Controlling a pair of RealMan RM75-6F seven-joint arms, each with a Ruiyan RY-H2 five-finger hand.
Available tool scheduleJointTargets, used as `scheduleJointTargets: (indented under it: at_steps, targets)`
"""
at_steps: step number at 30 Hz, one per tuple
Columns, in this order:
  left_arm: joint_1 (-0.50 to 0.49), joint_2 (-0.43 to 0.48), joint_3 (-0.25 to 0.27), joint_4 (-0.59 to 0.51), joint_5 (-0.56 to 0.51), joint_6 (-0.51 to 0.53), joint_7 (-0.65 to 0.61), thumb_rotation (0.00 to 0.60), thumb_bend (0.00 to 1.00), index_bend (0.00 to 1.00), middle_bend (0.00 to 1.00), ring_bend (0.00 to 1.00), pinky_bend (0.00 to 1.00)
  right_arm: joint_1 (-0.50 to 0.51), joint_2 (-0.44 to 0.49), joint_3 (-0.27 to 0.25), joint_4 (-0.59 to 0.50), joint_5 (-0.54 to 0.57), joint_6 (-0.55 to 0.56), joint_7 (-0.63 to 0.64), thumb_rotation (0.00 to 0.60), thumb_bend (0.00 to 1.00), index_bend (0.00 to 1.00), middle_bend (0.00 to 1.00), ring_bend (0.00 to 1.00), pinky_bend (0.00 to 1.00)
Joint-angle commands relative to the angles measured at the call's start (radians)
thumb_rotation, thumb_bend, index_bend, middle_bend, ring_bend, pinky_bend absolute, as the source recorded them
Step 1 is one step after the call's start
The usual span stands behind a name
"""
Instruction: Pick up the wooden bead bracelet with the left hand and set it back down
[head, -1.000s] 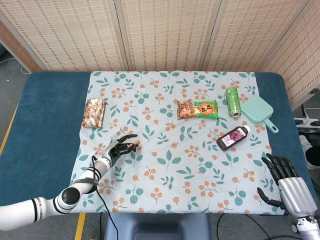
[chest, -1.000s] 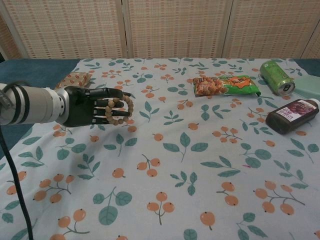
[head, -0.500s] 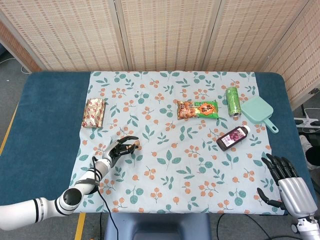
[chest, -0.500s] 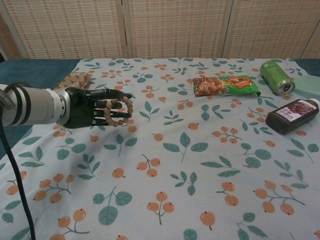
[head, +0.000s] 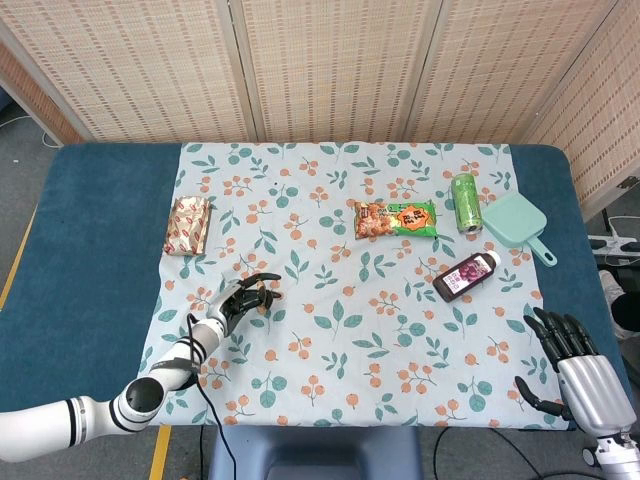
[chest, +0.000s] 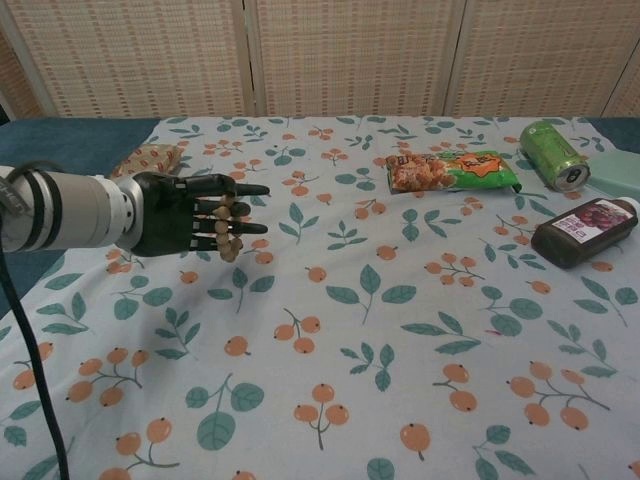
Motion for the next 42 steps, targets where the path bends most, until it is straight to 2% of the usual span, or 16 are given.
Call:
scheduleJointTargets:
  at_steps: [1, 8, 13, 21, 24, 29, 31, 36, 37, 40, 42]
  targets:
    - [0.013, 0.000, -0.006, -0.008, 0.014, -0.017, -0.013, 0.600, 1.00, 0.28, 0.70, 0.28, 0.00, 0.000, 0.001, 0.001, 0.000, 0.001, 0.000, 0.003, 0.385, 0.32, 0.00, 0.00, 0.00, 0.00]
    - [0.034, 0.006, -0.009, 0.001, 0.077, -0.098, -0.029, 0.600, 1.00, 0.22, 0.59, 0.24, 0.00, -0.004, 0.006, 0.001, 0.002, -0.003, 0.011, 0.015, 0.384, 0.32, 0.00, 0.00, 0.00, 0.00]
    - [0.056, -0.004, -0.027, 0.003, 0.138, -0.125, -0.046, 0.600, 1.00, 0.17, 0.57, 0.21, 0.00, -0.004, 0.006, 0.001, 0.003, -0.004, 0.012, 0.018, 0.385, 0.32, 0.00, 0.00, 0.00, 0.00]
    - [0.082, 0.000, -0.056, 0.028, 0.225, -0.223, -0.080, 0.600, 1.00, 0.06, 0.45, 0.15, 0.00, -0.004, 0.006, 0.004, 0.005, 0.001, 0.012, 0.023, 0.383, 0.32, 0.00, 0.00, 0.00, 0.00]
    - [0.092, -0.011, -0.059, 0.035, 0.244, -0.199, -0.085, 0.600, 1.00, 0.00, 0.41, 0.15, 0.00, -0.003, 0.006, 0.005, 0.005, 0.003, 0.010, 0.022, 0.384, 0.32, 0.00, 0.00, 0.00, 0.00]
    - [0.104, -0.017, -0.062, 0.034, 0.273, -0.190, -0.095, 0.600, 1.00, 0.00, 0.39, 0.14, 0.00, -0.002, 0.004, 0.007, 0.006, 0.007, 0.007, 0.019, 0.384, 0.32, 0.00, 0.00, 0.00, 0.00]
    - [0.110, -0.017, -0.065, 0.034, 0.283, -0.194, -0.103, 0.600, 0.95, 0.00, 0.38, 0.14, 0.00, -0.001, 0.003, 0.006, 0.005, 0.007, 0.003, 0.016, 0.384, 0.32, 0.00, 0.00, 0.00, 0.00]
    - [0.113, -0.016, -0.057, 0.040, 0.292, -0.190, -0.109, 0.600, 0.65, 0.00, 0.39, 0.13, 0.00, -0.001, 0.003, 0.004, 0.003, 0.003, 0.003, 0.013, 0.385, 0.32, 0.00, 0.00, 0.00, 0.00]
    - [0.112, -0.018, -0.055, 0.042, 0.289, -0.181, -0.109, 0.600, 0.63, 0.00, 0.41, 0.14, 0.00, -0.001, 0.003, 0.004, 0.003, 0.003, 0.003, 0.013, 0.385, 0.32, 0.00, 0.00, 0.00, 0.00]
    - [0.104, -0.027, -0.038, 0.041, 0.279, -0.136, -0.095, 0.600, 0.57, 0.03, 0.55, 0.18, 0.00, -0.001, 0.003, 0.005, 0.002, 0.007, 0.001, 0.012, 0.384, 0.32, 0.00, 0.00, 0.00, 0.00]
    - [0.096, -0.033, -0.027, 0.037, 0.253, -0.109, -0.093, 0.600, 0.55, 0.09, 0.65, 0.21, 0.00, -0.001, 0.004, 0.003, 0.001, 0.004, -0.001, 0.012, 0.384, 0.32, 0.00, 0.00, 0.00, 0.00]
